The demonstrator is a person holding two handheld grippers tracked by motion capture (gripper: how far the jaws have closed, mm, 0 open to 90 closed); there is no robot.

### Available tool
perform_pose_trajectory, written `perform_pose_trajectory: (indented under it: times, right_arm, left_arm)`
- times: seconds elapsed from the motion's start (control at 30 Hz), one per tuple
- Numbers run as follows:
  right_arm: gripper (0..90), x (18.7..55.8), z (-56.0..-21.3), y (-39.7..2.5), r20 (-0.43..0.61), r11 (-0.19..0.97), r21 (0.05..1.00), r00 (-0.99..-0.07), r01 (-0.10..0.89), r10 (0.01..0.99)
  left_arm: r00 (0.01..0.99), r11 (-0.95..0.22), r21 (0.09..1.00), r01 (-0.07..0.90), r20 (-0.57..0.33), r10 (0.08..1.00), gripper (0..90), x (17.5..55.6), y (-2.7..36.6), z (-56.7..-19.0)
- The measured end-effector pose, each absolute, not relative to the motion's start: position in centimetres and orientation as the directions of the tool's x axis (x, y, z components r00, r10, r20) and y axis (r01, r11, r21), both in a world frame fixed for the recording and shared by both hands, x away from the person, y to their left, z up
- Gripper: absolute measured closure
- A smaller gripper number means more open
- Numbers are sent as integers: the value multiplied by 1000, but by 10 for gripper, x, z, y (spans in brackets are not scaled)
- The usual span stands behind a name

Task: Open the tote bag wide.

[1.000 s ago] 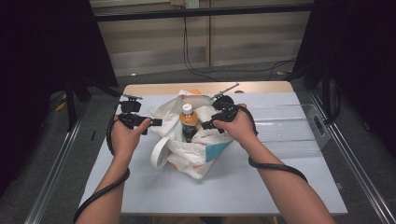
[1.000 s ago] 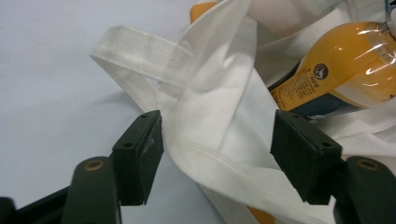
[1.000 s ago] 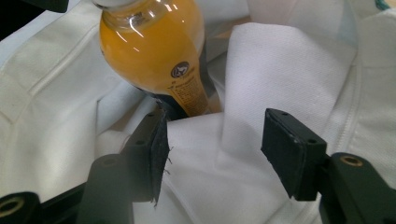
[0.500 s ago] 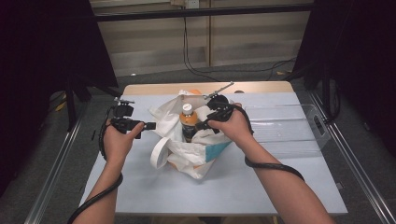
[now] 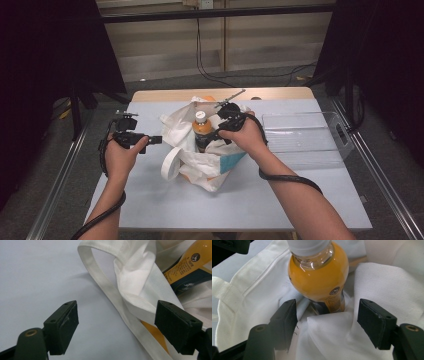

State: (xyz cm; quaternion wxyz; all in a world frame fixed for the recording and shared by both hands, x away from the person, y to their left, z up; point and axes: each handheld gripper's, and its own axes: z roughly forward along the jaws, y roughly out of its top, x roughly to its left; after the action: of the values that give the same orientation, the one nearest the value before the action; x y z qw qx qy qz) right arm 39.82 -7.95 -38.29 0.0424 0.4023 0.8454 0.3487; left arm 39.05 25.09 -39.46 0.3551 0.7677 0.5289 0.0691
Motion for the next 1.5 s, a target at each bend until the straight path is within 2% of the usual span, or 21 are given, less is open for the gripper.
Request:
perform_pose_trajectory:
  times: [0.27, 0.9, 1.13, 1.2, 1.33, 1.37, 1.5]
  right_arm:
    - [311, 399, -383, -75, 204, 439, 629, -681, 641, 703]
    - [299, 400, -376, -65, 178, 466, 629, -699, 622, 693]
    - [286, 401, -372, -60, 173, 463, 640, -702, 613, 691]
    - [275, 401, -372, -58, 173, 465, 636, -701, 616, 691]
    - [267, 400, -373, -57, 173, 461, 636, -696, 619, 697]
    - [265, 401, -373, -57, 174, 458, 637, -695, 620, 698]
    - [247, 403, -373, -57, 166, 451, 645, -689, 617, 705]
  left_arm:
    - [431, -207, 622, 755, -234, 871, 164, 385, 256, -400]
    - [391, -170, 611, 773, -247, 887, 105, 371, 271, -420]
    - [395, -165, 619, 768, -256, 882, 89, 368, 271, -421]
    - [426, -207, 614, 761, -233, 874, 80, 368, 272, -421]
    - [421, -192, 615, 765, -253, 871, 77, 367, 267, -423]
    - [438, -224, 609, 761, -228, 869, 77, 368, 269, -423]
    - [443, -228, 611, 758, -225, 868, 56, 367, 267, -423]
